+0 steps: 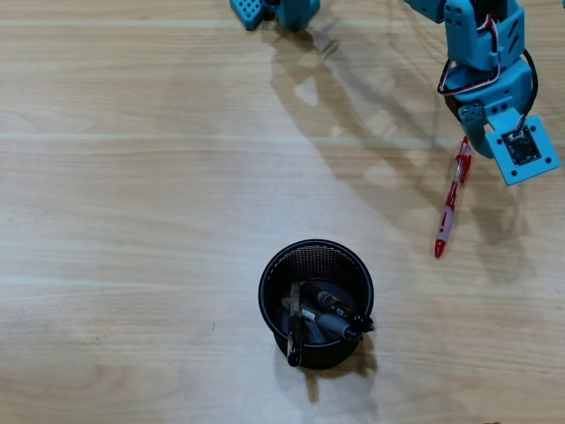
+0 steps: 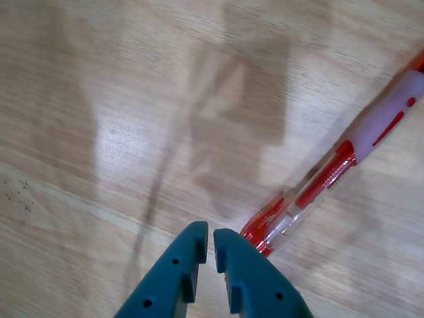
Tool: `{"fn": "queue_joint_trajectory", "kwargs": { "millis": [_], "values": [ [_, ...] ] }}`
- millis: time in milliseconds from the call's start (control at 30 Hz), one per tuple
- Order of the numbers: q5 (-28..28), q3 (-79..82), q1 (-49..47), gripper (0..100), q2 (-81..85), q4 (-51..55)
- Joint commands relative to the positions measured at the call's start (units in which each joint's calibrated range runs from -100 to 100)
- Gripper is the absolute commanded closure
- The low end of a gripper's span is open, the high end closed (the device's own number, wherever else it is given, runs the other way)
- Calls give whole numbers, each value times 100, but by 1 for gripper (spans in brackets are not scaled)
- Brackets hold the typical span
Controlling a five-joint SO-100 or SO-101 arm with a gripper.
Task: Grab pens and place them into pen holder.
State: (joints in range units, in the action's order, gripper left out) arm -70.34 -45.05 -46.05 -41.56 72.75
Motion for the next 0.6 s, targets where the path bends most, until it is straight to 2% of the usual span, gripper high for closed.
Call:
{"fn": "queue_joint_trajectory", "kwargs": {
  "millis": [0, 567],
  "values": [
    [-157, -330, 207, 98, -6, -56],
    [-238, -312, 824, 98, -250, 176]
  ]
}}
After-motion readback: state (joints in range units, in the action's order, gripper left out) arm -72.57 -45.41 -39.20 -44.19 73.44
